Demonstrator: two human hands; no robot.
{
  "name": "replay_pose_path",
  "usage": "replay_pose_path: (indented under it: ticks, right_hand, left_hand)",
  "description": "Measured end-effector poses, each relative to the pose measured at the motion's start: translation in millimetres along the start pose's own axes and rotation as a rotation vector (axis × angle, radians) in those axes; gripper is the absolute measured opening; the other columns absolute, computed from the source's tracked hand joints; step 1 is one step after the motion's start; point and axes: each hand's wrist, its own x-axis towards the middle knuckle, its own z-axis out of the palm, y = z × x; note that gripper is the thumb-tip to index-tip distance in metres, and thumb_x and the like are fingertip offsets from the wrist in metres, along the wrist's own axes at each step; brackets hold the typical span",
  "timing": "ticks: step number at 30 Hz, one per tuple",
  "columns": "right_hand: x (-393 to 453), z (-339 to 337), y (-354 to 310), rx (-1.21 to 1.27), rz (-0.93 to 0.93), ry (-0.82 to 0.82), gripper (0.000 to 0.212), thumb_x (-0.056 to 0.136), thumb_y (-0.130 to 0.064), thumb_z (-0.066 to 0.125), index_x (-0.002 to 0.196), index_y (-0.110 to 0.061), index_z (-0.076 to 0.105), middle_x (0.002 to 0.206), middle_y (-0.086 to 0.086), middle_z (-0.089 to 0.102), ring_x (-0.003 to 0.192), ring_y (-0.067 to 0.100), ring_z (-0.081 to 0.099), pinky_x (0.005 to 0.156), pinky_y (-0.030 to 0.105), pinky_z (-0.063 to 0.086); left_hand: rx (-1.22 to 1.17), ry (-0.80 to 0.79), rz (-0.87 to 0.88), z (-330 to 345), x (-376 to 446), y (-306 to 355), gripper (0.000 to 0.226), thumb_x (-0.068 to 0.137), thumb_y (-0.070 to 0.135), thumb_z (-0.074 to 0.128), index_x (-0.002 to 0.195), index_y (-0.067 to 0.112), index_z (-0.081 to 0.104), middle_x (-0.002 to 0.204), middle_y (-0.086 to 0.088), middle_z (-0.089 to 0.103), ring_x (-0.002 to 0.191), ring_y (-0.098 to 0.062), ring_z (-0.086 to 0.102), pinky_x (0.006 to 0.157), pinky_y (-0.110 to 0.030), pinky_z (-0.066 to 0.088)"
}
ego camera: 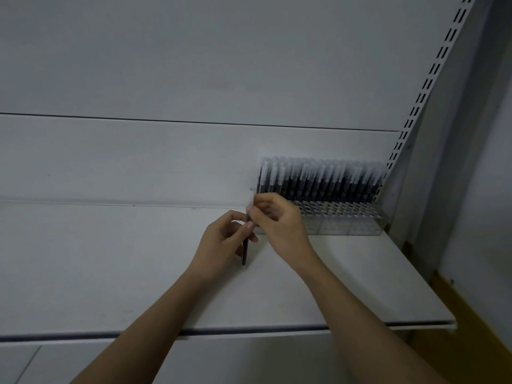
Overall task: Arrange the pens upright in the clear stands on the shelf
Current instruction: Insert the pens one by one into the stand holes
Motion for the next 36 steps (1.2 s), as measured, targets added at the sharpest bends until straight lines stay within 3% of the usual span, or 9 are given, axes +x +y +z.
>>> replay_pose_path:
  ticks: [5,7,10,13,15,19,26,31,36]
  right_hand:
    - [16.7,-22.4,-16.4,0.054,-0.039,0.136,0.014,0.089,-0.008,0.072,0.096,-0.019,0.067,0.09,0.0,0.072,0.085,0.011,0.069,0.08,0.031,0.058]
    - [25.0,-35.0,-23.7,0.048,-0.063,0.187,0.012,0.09,-0.009,0.071,0.099,-0.015,0.067,0.093,0.003,0.071,0.085,0.013,0.069,0.079,0.032,0.059]
    - [38.1,-51.1,-33.3,0.021,-0.122,0.265,0.013,0.091,-0.01,0.07,0.101,-0.015,0.065,0.094,0.002,0.069,0.084,0.01,0.068,0.08,0.031,0.059]
    - [51.2,-61.3,-37.5,-0.048,-0.177,0.315,0.013,0.092,-0.013,0.069,0.103,-0.013,0.064,0.091,-0.001,0.069,0.079,0.008,0.067,0.077,0.027,0.058]
    - [58.9,-64.9,-35.6,-0.088,-0.181,0.317,0.013,0.092,-0.016,0.069,0.104,-0.013,0.064,0.093,0.0,0.069,0.081,0.012,0.068,0.077,0.028,0.058]
    - [68.1,-67.4,-26.4,-0.144,-0.167,0.279,0.011,0.092,-0.015,0.069,0.102,-0.015,0.063,0.095,0.0,0.069,0.084,0.014,0.068,0.073,0.02,0.054]
    - [69.4,-72.8,-16.1,-0.146,-0.176,0.257,0.012,0.092,-0.015,0.07,0.1,-0.018,0.062,0.092,-0.002,0.066,0.08,0.01,0.065,0.07,0.017,0.051]
    - [67.1,-75.8,-16.9,-0.229,-0.202,0.21,0.012,0.091,-0.014,0.07,0.098,-0.017,0.061,0.085,-0.008,0.063,0.072,-0.003,0.059,0.066,0.011,0.049]
    - [62.1,-71.0,2.3,-0.388,-0.119,0.08,0.011,0.092,-0.014,0.069,0.093,-0.017,0.059,0.081,-0.01,0.059,0.074,0.004,0.058,0.068,0.015,0.049]
  left_hand:
    - [0.446,0.095,0.037,2.8,1.0,-8.7,0.018,0.101,0.036,0.052,0.106,0.032,0.069,0.1,0.013,0.072,0.094,-0.013,0.059,0.082,-0.032,0.049]
    - [0.708,0.097,0.075,5.4,1.0,-12.9,0.037,0.098,0.05,0.044,0.118,0.03,0.068,0.117,0.011,0.069,0.109,-0.016,0.055,0.091,-0.035,0.044]
    - [0.933,0.08,0.033,11.1,1.5,-16.7,0.071,0.084,0.069,0.018,0.126,0.032,0.063,0.138,0.01,0.057,0.131,-0.019,0.044,0.107,-0.041,0.033]
    - [1.002,-0.003,-0.101,13.4,2.0,-19.1,0.062,0.092,0.069,0.025,0.139,0.037,0.048,0.156,0.01,0.036,0.147,-0.018,0.021,0.12,-0.05,0.01]
    - [1.022,-0.067,-0.146,13.5,2.4,-19.3,0.058,0.096,0.065,0.03,0.146,0.037,0.038,0.16,0.01,0.026,0.15,-0.019,0.011,0.12,-0.054,0.001]
    - [1.101,-0.115,-0.165,14.7,2.8,-18.2,0.063,0.096,0.065,0.032,0.152,0.036,0.027,0.161,0.007,0.024,0.151,-0.021,0.01,0.12,-0.057,0.001]
    - [1.14,-0.106,-0.155,16.3,3.4,-17.3,0.057,0.095,0.063,0.036,0.145,0.037,0.038,0.16,0.004,0.027,0.149,-0.022,0.013,0.12,-0.056,0.005]
    - [1.138,-0.093,-0.151,16.5,3.8,-16.9,0.086,0.073,0.076,0.012,0.145,0.037,0.039,0.158,0.004,0.03,0.148,-0.022,0.017,0.119,-0.055,0.008]
    - [1.14,-0.059,-0.138,16.4,5.7,-19.7,0.091,0.068,0.079,0.011,0.143,0.038,0.043,0.156,0.005,0.035,0.146,-0.022,0.021,0.118,-0.054,0.013]
